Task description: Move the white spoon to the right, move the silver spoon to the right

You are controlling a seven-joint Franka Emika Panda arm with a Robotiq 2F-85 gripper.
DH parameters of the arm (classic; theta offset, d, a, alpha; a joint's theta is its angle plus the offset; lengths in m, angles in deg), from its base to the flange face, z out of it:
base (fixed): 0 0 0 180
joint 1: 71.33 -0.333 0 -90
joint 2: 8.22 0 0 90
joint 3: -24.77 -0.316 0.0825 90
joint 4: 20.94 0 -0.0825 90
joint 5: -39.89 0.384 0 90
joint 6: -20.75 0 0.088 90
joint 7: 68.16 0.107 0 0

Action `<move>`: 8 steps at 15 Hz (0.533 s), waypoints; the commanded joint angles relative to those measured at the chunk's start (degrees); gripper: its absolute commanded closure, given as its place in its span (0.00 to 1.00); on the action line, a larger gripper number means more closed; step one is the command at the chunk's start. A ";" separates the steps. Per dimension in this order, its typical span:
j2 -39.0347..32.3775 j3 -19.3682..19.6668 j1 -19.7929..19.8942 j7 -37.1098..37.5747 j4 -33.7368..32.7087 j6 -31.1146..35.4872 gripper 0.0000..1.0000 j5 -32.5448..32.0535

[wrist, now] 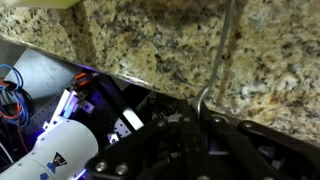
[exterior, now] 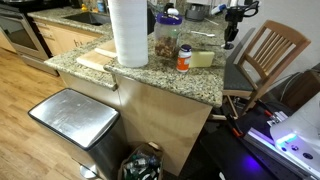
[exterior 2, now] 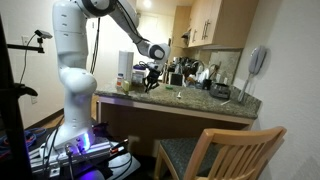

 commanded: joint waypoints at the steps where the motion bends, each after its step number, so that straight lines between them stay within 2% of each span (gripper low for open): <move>1: -0.03 0.04 -0.01 -0.07 -0.14 -0.34 0.91 -0.11; 2: 0.66 0.34 0.35 1.07 0.41 3.00 0.98 0.01; 8: 0.04 3.45 2.42 1.08 -2.93 18.46 0.98 5.67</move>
